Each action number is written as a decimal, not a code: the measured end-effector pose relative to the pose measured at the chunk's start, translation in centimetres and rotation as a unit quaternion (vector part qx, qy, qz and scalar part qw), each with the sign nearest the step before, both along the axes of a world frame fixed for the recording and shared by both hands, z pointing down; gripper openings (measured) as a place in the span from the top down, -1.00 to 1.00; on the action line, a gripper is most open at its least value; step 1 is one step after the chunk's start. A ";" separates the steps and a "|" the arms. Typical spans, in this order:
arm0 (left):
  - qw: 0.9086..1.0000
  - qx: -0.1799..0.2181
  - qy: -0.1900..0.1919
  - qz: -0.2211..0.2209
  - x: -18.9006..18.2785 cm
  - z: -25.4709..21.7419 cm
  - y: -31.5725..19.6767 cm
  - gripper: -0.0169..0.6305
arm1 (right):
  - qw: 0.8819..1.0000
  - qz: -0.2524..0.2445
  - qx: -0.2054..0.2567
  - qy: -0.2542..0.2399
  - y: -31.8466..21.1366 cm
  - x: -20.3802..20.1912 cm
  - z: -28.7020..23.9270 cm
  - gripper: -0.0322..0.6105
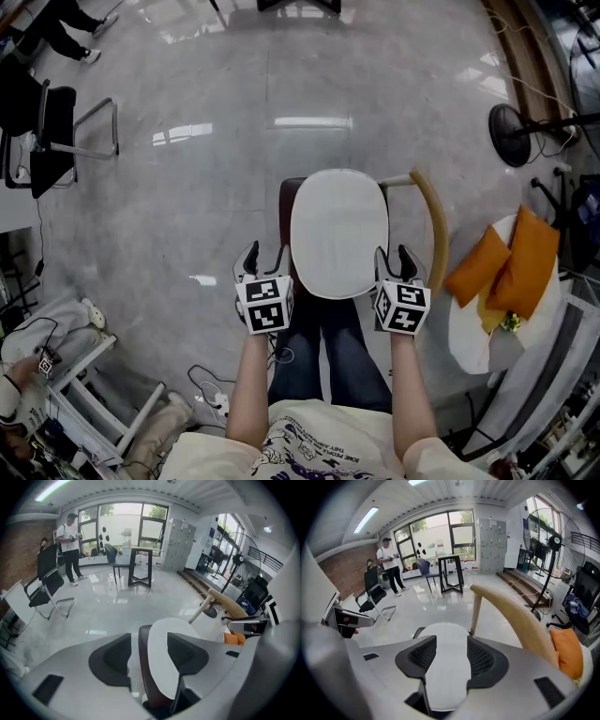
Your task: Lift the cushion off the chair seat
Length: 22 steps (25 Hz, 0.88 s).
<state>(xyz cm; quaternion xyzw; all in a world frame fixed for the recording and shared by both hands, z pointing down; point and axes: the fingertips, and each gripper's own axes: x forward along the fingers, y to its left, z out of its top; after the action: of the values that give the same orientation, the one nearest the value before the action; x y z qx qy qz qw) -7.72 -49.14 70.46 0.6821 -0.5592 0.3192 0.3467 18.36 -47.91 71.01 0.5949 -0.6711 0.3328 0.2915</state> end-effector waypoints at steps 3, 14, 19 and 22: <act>1.000 -0.025 0.001 0.002 0.3 4.1 -0.6 0.18 | 1.000 -0.005 -0.019 0.008 -0.8 0.4 3.7 0.21; 0.995 -0.101 0.009 0.002 2.6 16.9 -1.0 0.18 | 0.996 -0.001 -0.090 0.014 -1.5 2.4 16.5 0.21; 0.992 -0.124 0.008 0.018 3.1 21.7 -1.0 0.18 | 0.993 0.007 -0.113 0.019 -1.5 3.2 21.2 0.21; 0.990 -0.139 0.006 0.015 3.2 24.1 -0.4 0.18 | 0.991 0.006 -0.128 0.028 -1.1 3.9 23.5 0.21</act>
<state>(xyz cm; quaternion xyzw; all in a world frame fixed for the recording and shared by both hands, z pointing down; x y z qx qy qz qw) -4.50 -49.58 94.53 0.6372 -0.4970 0.3951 0.4368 22.23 -49.03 94.53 0.5659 -0.6109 0.4012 0.3815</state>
